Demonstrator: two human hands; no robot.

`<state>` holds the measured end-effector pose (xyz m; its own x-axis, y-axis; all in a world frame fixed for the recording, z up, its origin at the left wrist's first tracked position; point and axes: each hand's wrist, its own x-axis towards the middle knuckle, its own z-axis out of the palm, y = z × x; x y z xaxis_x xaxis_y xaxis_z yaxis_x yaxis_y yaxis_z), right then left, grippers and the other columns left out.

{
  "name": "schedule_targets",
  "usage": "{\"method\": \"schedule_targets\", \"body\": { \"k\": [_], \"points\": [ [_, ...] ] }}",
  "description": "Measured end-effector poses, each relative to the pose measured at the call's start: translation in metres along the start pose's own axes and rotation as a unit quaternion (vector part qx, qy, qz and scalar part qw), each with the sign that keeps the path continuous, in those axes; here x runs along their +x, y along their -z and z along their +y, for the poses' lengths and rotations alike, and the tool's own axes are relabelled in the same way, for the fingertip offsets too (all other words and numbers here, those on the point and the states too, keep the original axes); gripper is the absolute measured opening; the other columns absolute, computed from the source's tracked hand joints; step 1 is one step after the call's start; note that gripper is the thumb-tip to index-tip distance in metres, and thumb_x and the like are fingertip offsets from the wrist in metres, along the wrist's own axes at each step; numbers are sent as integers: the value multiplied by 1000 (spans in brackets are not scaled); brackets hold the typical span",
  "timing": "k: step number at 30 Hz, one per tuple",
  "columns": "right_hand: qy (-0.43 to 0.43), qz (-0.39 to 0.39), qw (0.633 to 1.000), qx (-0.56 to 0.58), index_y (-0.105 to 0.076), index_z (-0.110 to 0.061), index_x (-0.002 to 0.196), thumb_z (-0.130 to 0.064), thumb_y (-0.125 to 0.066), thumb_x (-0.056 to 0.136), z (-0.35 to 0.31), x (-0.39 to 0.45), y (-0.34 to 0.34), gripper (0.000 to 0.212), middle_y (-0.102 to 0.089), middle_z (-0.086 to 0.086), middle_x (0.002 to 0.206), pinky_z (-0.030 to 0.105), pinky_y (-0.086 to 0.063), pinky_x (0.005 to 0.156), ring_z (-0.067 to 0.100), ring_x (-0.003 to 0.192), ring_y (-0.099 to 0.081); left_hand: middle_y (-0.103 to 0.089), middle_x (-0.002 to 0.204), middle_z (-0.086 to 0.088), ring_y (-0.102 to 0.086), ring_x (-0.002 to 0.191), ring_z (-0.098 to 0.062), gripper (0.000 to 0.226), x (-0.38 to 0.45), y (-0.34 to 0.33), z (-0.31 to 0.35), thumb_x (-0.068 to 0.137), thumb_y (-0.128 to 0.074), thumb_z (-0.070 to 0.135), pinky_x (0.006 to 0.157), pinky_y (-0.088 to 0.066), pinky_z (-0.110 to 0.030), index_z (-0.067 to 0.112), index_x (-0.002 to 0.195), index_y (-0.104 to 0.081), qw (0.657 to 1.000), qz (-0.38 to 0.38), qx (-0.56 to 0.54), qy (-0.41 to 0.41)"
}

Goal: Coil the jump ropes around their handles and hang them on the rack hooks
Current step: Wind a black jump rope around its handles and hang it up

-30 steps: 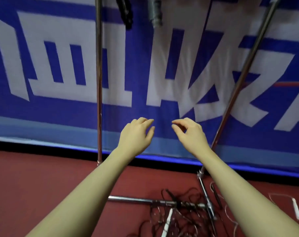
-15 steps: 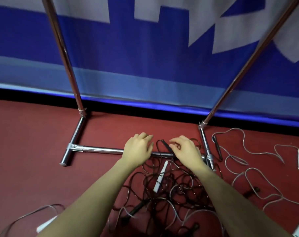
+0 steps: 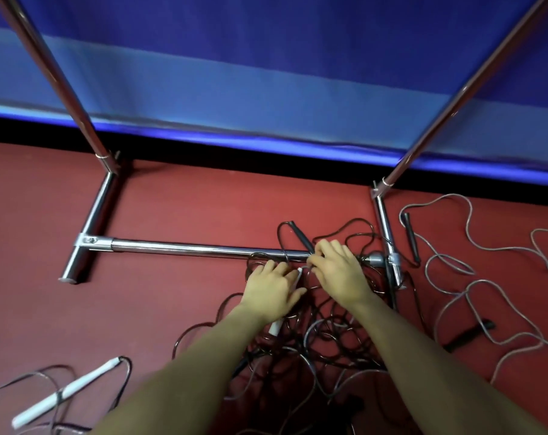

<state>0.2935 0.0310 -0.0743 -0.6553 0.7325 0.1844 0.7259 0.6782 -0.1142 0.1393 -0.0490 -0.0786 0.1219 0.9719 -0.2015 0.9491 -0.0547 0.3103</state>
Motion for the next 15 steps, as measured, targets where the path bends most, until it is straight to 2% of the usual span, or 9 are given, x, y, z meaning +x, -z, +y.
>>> {"method": "schedule_targets", "body": {
  "k": [2, 4, 6, 8, 10, 12, 15],
  "points": [
    [5, 41, 999, 15, -66, -13, 75, -7, -83, 65, 0, 1, 5, 21, -55, 1, 80, 26, -31, 68, 16, 76, -39, -52, 128, -6, -43, 119, -29, 59, 2, 0, 6, 97, -34, 55, 94, -34, -38, 18, 141, -47, 1000, -12, 9, 13],
    [-40, 71, 996, 39, -67, -12, 81, -8, -79, 72, -1, 2, 16, 15, -57, 2, 83, 30, -40, 70, 20, 76, -48, -52, 126, -4, -43, 118, -27, 50, 0, 5, 10, 97, -44, 50, 92, -35, -36, 19, 136, -52, 1000, 9, -3, 21],
    [-87, 95, 989, 68, -68, -13, 86, -14, -70, 80, -6, 4, 33, 6, -57, 2, 86, 32, -41, 73, 22, 78, -51, -58, 113, -4, -51, 107, -30, 36, -5, 11, 13, 95, -54, 40, 84, -40, -37, 16, 120, -64, 996, 70, -55, 10],
    [-100, 107, 985, 90, -68, -13, 89, -19, -61, 84, -13, 9, 52, 10, -59, 2, 88, 28, -34, 75, 22, 81, -53, -63, 92, -6, -59, 86, -33, 21, -10, 21, 15, 88, -67, 29, 69, -46, -37, 13, 100, -72, 983, 152, -106, 10],
    [-113, 109, 977, 141, -68, -11, 92, -18, -60, 88, -21, 13, 75, 10, -61, 2, 91, 29, -36, 77, 24, 83, -57, -63, 85, -7, -59, 79, -32, 19, -16, 43, 20, 87, -68, 26, 65, -47, -38, 11, 97, -73, 966, 209, -147, 32],
    [-141, 119, 959, 215, -67, -11, 94, -14, -63, 90, -30, 17, 102, 6, -58, -2, 92, 27, -42, 75, 18, 79, -55, -64, 89, -7, -60, 84, -33, 23, -25, 75, 26, 91, -62, 28, 68, -47, -39, 10, 101, -72, 960, 228, -160, 33],
    [-195, 163, 905, 341, -67, -14, 86, -6, -67, 86, -46, 25, 151, 8, -58, 1, 88, 12, -39, 70, 12, 72, -50, -70, 92, -4, -64, 91, -26, 19, -41, 140, 33, 94, -60, 30, 76, -50, -35, 17, 103, -72, 956, 190, -217, 61]
  ]
}}
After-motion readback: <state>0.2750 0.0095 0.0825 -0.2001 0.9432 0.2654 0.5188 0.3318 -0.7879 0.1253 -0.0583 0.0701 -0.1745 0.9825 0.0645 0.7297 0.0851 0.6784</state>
